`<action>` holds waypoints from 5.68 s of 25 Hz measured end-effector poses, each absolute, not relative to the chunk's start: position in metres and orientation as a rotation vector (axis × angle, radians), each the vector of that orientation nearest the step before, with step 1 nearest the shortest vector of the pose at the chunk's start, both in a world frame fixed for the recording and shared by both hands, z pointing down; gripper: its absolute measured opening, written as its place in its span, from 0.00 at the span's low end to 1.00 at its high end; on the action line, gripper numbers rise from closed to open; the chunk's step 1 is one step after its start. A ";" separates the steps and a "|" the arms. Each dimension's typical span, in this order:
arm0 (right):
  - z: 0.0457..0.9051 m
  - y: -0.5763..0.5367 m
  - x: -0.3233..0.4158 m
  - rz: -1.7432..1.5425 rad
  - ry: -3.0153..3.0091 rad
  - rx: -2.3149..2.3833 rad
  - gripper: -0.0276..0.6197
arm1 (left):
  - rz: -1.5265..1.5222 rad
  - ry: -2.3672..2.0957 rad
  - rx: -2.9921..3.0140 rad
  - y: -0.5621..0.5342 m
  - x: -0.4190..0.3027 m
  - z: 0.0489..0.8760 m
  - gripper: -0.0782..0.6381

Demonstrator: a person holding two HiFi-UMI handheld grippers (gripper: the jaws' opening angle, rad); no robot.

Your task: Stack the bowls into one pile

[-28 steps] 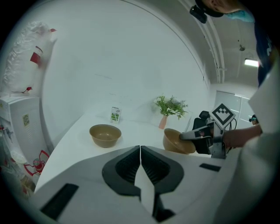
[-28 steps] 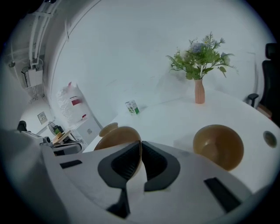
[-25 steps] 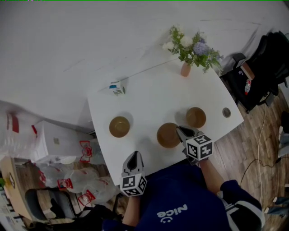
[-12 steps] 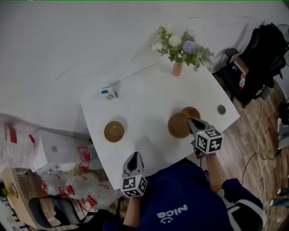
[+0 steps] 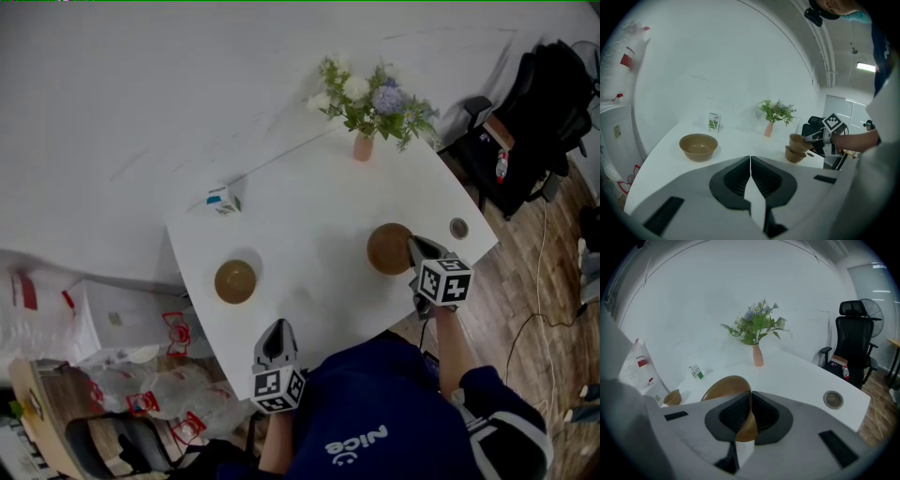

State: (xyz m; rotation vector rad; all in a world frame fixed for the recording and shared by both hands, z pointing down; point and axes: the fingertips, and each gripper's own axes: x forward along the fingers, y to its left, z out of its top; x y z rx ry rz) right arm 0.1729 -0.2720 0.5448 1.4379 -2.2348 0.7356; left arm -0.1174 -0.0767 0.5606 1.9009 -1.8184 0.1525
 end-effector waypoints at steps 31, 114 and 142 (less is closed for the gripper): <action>0.590 -0.289 0.186 0.758 -2.071 1.477 0.24 | 0.167 -1.831 1.896 -0.092 -0.125 0.562 0.14; 0.621 -0.212 -0.244 0.589 -2.337 0.402 0.10 | 0.112 -2.168 1.364 0.060 -0.202 0.574 0.14; 0.516 -0.223 -0.175 0.627 -2.501 0.544 0.10 | 0.083 -2.058 1.645 0.008 -0.190 0.563 0.14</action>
